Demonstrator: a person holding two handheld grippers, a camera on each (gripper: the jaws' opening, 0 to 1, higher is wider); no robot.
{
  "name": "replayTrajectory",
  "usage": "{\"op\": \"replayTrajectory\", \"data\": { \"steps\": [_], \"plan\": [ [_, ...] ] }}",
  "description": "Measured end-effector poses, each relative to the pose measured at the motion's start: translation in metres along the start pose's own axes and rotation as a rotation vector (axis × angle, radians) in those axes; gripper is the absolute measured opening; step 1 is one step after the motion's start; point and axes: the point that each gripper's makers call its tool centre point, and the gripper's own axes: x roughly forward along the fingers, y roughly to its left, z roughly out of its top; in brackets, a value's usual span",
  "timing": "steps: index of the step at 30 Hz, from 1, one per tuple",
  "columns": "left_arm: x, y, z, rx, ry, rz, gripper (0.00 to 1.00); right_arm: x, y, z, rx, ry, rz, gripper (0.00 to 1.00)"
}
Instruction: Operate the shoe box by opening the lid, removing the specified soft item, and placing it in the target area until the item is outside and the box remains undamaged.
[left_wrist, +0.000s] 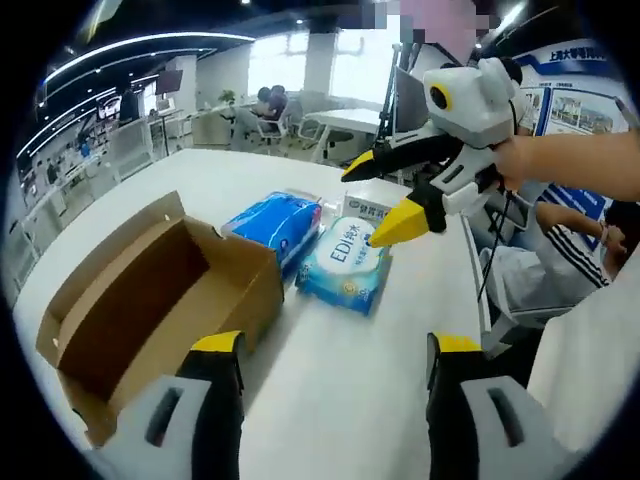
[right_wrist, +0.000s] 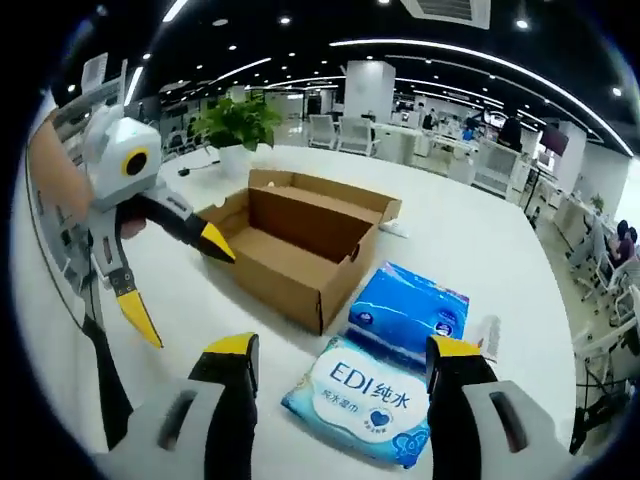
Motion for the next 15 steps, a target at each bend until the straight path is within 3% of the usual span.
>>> {"op": "replayTrajectory", "data": {
  "steps": [2,4,7,10,12,15],
  "plan": [
    [-0.012,0.005,-0.005,-0.036,-0.019,0.014,0.76,-0.005,0.005,0.007,-0.023,-0.043,-0.006,0.71],
    [-0.021,0.010,-0.008,-0.087,-0.050,0.032,0.81,-0.007,0.009,0.003,-0.045,-0.020,-0.018,0.71],
    [-0.034,0.018,-0.017,-0.120,-0.072,0.051,0.87,-0.008,0.016,0.001,-0.171,0.004,-0.002,0.67],
    [-0.051,0.019,-0.035,-0.179,-0.075,0.046,0.95,-0.007,0.018,0.003,-0.242,0.023,-0.003,0.61],
    [-0.061,0.024,-0.045,-0.208,-0.089,0.083,0.95,-0.007,0.018,0.007,-0.232,0.022,-0.001,0.62],
    [-0.077,0.029,-0.067,-0.333,-0.100,0.103,0.96,-0.008,0.015,0.017,-0.233,0.003,-0.018,0.61]
  ]
}}
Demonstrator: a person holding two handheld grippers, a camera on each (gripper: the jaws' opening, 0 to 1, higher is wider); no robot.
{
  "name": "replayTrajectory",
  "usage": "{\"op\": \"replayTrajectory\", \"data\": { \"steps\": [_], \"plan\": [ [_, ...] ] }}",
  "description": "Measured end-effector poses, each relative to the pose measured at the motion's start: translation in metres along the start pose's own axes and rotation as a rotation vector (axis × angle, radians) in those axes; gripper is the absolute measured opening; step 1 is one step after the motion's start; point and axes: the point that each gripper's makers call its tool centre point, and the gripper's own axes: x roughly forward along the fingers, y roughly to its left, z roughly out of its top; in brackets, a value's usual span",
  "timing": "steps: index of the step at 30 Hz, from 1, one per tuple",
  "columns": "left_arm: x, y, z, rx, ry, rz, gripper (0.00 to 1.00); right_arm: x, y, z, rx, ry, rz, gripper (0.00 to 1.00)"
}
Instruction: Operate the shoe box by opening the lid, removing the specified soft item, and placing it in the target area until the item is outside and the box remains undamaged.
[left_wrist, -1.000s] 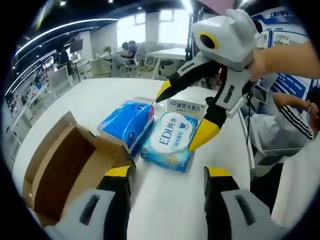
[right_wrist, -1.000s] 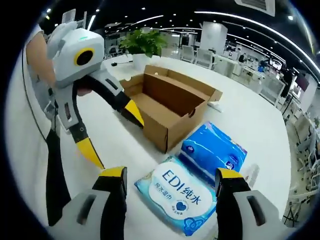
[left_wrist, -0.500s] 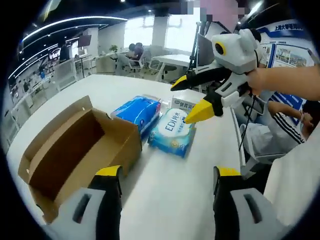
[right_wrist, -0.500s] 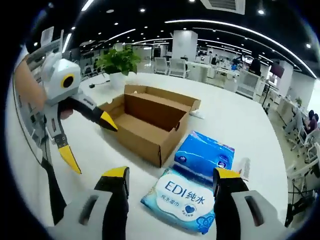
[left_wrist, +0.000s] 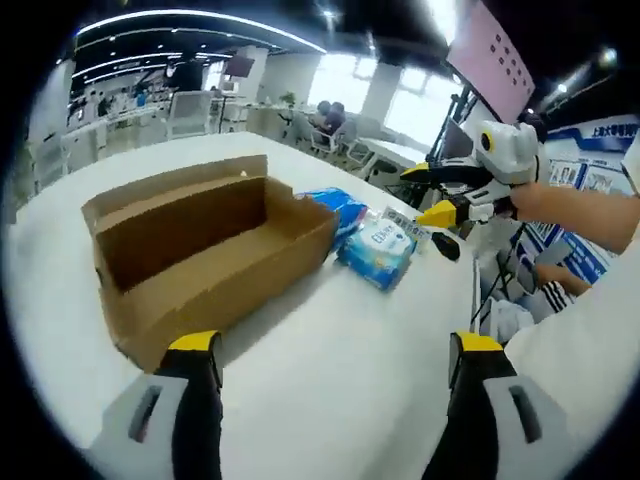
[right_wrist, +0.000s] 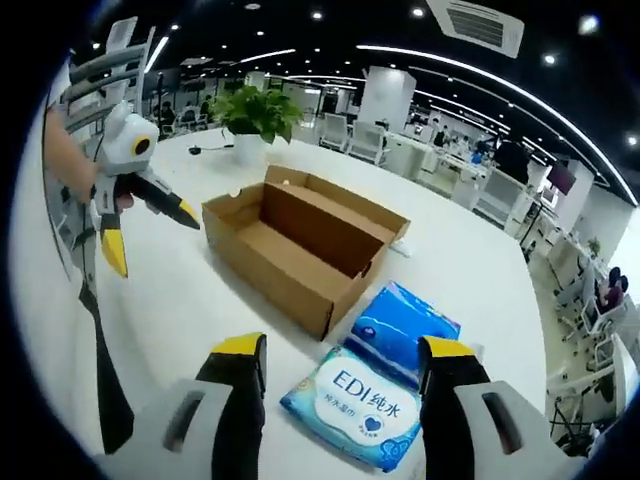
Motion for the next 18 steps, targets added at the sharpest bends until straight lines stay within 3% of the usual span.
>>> {"op": "replayTrajectory", "data": {
  "steps": [2,4,7,8,10,12,14,18],
  "plan": [
    [-0.011,0.007,-0.012,-0.067,0.001,0.005,0.97,-0.001,-0.001,0.002,0.002,0.003,-0.005,0.59],
    [-0.021,0.007,-0.022,-0.120,0.010,-0.019,0.97,-0.003,-0.007,0.002,-0.057,0.014,-0.028,0.52],
    [-0.032,0.010,-0.030,-0.142,0.023,-0.032,0.99,-0.004,-0.008,0.002,-0.082,0.030,-0.026,0.45],
    [-0.040,0.014,-0.027,-0.212,-0.007,-0.029,0.99,-0.003,-0.010,0.003,-0.140,0.044,-0.034,0.41],
    [-0.049,0.023,-0.022,-0.265,-0.051,-0.013,0.99,-0.002,-0.006,0.004,-0.160,0.058,-0.021,0.39],
    [-0.060,0.035,-0.017,-0.290,-0.097,0.024,0.99,0.003,0.005,0.008,-0.158,0.055,0.032,0.45],
    [-0.067,0.044,-0.017,-0.315,-0.126,0.059,0.99,0.008,0.014,0.014,-0.216,0.040,0.066,0.46],
    [-0.081,0.059,-0.018,-0.330,-0.190,0.137,0.99,0.017,0.027,0.009,-0.290,0.103,0.132,0.47]
  ]
}}
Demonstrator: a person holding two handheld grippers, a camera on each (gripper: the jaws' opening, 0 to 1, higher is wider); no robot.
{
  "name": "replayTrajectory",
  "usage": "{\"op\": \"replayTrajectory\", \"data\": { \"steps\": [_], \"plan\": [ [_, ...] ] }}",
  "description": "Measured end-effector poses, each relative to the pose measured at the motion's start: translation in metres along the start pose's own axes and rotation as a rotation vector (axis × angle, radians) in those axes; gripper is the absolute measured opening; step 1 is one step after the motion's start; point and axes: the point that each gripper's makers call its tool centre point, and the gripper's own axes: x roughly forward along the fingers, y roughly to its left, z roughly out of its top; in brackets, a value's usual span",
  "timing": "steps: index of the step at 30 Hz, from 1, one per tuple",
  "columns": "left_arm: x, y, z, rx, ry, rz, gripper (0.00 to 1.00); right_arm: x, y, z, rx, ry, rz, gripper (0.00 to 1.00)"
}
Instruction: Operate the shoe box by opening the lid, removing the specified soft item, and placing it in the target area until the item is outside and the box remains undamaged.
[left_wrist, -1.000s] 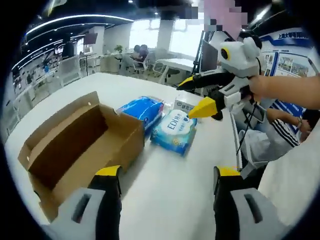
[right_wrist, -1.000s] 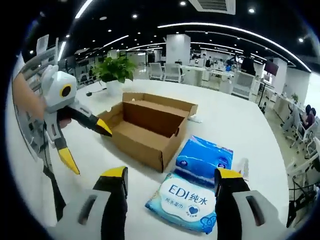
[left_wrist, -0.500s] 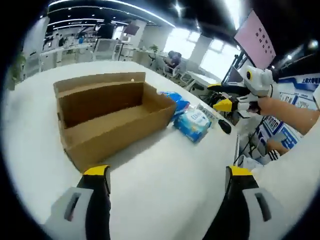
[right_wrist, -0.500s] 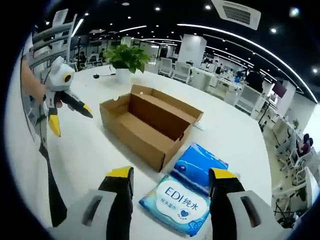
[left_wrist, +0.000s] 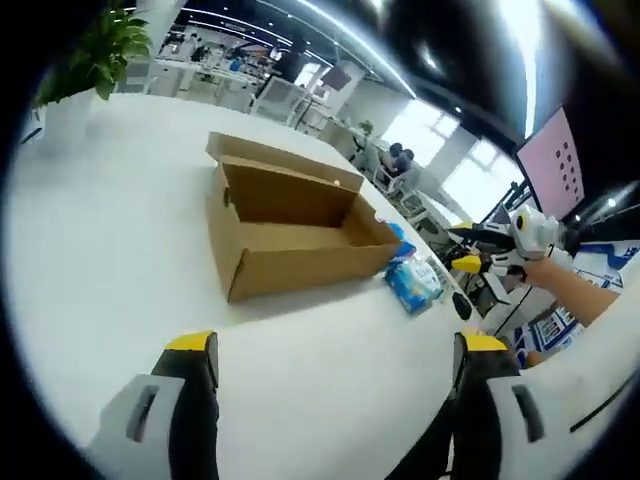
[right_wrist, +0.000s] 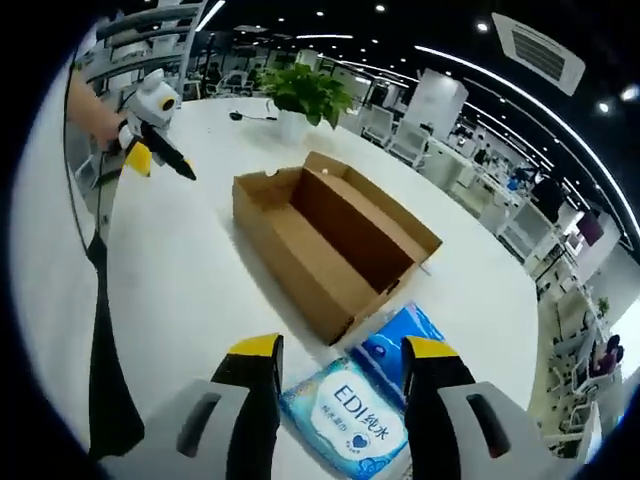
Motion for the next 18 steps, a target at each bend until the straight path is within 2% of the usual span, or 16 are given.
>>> {"op": "replayTrajectory", "data": {
  "steps": [2,3,4,8,9,10,12,13,15,16,18],
  "plan": [
    [-0.007,0.009,0.001,0.001,-0.028,0.046,0.96,0.004,-0.001,-0.004,-0.034,0.051,0.002,0.46],
    [-0.011,0.011,0.001,-0.010,-0.039,0.057,0.92,0.005,-0.002,-0.005,-0.025,0.073,0.000,0.45],
    [-0.017,0.013,0.000,-0.013,-0.039,0.060,0.88,0.007,-0.004,-0.001,-0.008,0.066,-0.001,0.43],
    [-0.040,0.029,0.008,0.083,-0.093,0.198,0.84,0.006,-0.008,0.014,0.022,0.062,0.019,0.45],
    [-0.045,0.029,0.009,0.062,-0.110,0.200,0.84,0.006,-0.008,0.014,0.015,0.067,0.023,0.46],
    [-0.048,0.029,0.010,0.049,-0.119,0.198,0.82,0.007,-0.008,0.014,-0.056,0.094,0.046,0.46],
    [-0.055,0.028,0.014,0.002,-0.154,0.189,0.77,0.011,-0.007,0.017,-0.129,0.096,0.073,0.45],
    [-0.059,0.028,0.015,-0.016,-0.166,0.187,0.71,0.014,-0.007,0.016,-0.142,0.100,0.079,0.44],
    [-0.065,0.027,0.018,-0.049,-0.190,0.165,0.70,0.021,-0.008,0.016,-0.130,0.110,0.079,0.40],
    [-0.068,0.022,0.026,-0.095,-0.239,0.115,0.70,0.024,-0.007,0.014,-0.117,0.131,0.086,0.38],
    [-0.072,0.028,0.026,-0.113,-0.234,0.117,0.67,0.032,-0.003,0.017,-0.138,0.128,0.101,0.33]
  ]
}}
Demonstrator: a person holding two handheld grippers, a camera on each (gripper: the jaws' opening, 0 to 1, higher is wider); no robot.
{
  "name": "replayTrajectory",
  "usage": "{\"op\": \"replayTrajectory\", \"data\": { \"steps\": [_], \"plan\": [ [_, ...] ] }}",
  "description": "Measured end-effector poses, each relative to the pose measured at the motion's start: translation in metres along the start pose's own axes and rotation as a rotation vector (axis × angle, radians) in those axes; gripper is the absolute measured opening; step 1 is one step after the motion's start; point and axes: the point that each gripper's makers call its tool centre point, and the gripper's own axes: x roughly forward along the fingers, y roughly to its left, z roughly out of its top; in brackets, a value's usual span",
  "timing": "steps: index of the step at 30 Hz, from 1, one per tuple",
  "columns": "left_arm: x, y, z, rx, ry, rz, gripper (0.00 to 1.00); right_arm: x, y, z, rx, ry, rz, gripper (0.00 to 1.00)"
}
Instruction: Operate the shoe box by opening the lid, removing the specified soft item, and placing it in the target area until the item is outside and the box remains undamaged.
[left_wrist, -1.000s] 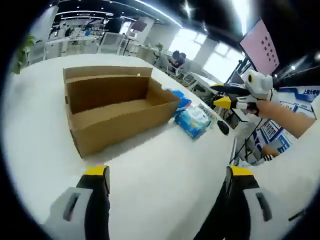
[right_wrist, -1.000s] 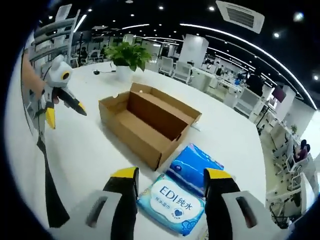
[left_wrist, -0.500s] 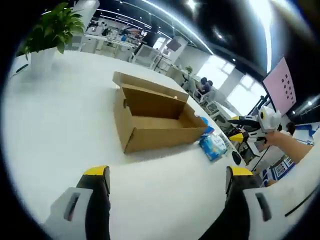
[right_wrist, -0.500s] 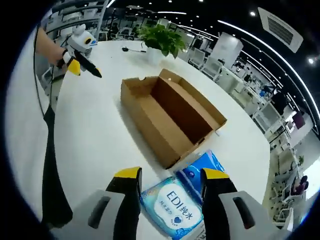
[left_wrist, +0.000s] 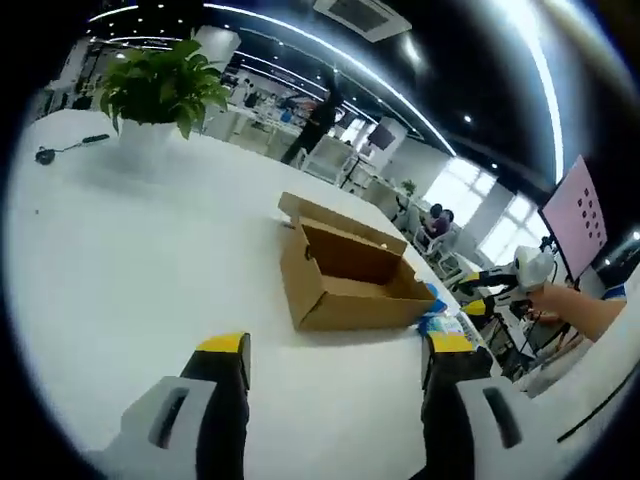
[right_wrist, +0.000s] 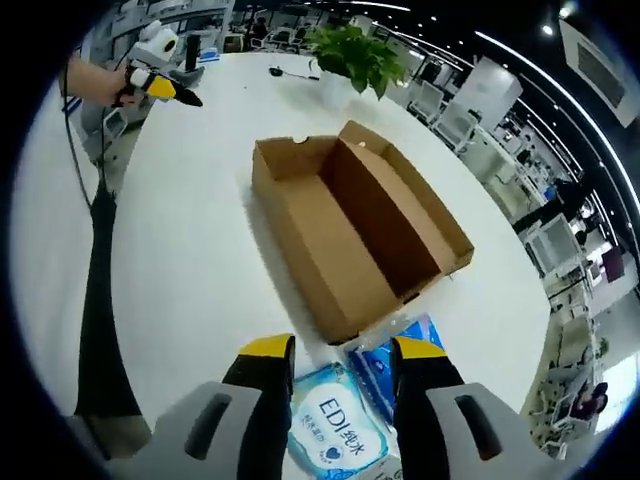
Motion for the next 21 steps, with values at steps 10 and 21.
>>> {"op": "replayTrajectory", "data": {
  "steps": [10,21],
  "plan": [
    [-0.012,0.021,-0.018,-0.104,0.154,0.047,0.50,0.029,-0.002,0.004,-0.188,0.061,0.097,0.27],
    [-0.004,0.001,-0.019,-0.260,0.102,-0.012,0.52,0.064,0.000,-0.002,-0.283,0.075,0.232,0.24]
  ]
}}
